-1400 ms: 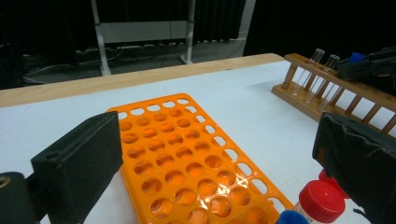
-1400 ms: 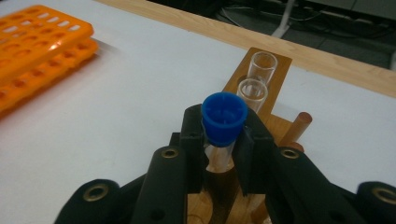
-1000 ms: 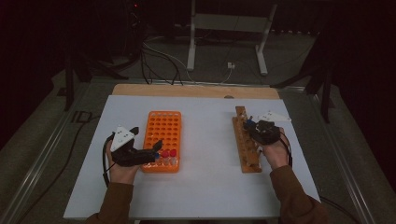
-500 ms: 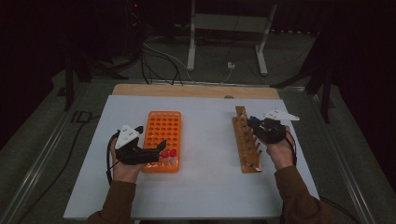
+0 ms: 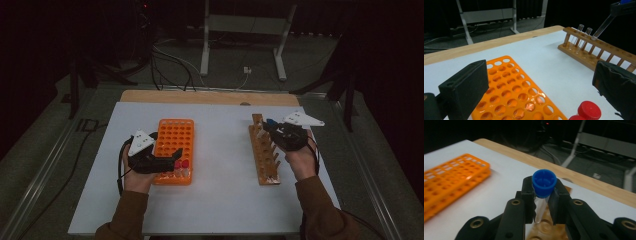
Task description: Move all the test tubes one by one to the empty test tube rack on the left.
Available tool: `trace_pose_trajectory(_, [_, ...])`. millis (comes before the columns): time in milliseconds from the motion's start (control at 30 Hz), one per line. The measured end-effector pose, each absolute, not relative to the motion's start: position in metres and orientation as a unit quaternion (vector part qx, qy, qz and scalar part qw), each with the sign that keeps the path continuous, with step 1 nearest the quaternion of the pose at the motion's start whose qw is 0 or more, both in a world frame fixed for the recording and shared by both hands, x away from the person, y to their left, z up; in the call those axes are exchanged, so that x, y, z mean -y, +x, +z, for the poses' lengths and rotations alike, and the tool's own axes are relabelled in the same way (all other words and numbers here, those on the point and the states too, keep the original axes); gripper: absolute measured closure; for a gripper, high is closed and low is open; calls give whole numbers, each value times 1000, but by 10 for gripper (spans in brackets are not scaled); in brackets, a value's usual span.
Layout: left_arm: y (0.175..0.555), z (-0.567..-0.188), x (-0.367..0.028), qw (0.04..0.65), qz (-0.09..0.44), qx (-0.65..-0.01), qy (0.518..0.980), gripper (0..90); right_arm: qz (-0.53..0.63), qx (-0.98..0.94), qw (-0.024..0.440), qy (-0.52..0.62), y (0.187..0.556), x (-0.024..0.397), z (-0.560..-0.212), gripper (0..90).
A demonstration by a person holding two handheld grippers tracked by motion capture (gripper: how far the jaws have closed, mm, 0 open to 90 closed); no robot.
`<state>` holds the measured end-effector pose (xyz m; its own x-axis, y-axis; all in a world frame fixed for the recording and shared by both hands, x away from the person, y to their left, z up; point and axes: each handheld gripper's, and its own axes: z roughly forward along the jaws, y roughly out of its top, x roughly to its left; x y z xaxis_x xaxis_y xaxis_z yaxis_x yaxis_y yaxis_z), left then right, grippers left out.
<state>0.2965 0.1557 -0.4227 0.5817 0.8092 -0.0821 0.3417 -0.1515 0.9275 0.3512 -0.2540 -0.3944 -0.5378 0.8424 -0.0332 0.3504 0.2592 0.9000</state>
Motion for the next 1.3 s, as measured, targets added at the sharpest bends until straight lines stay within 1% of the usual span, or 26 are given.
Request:
trace_pose_trajectory(300, [298,-422,-149,515,224,-390,730,11,462,-769,248,365,348,217,-398,771])
trace_pose_trajectory(567, [300,-421,-141,511,219,-381,739,20,474,-784,218,337,345,188,-397,769])
trace_pose_trajectory(1000, [302,-420,-129,510,215,-363,749,83,486,-804,179,291,338,139,-386,769])
trace_pose_trajectory(1033, [302,-420,-128,510,215,-360,751,92,487,-805,177,288,338,136,-386,769])
trace_pose_trajectory(1133, [302,-418,-125,509,216,-354,754,166,491,-807,163,287,339,126,-384,768])
trace_pose_trajectory(1200, [302,-417,-122,506,219,-346,759,189,493,-808,153,285,340,120,-383,768])
trace_pose_trajectory(1300, [302,-416,-116,504,218,-331,768,275,497,-809,139,283,339,111,-382,768])
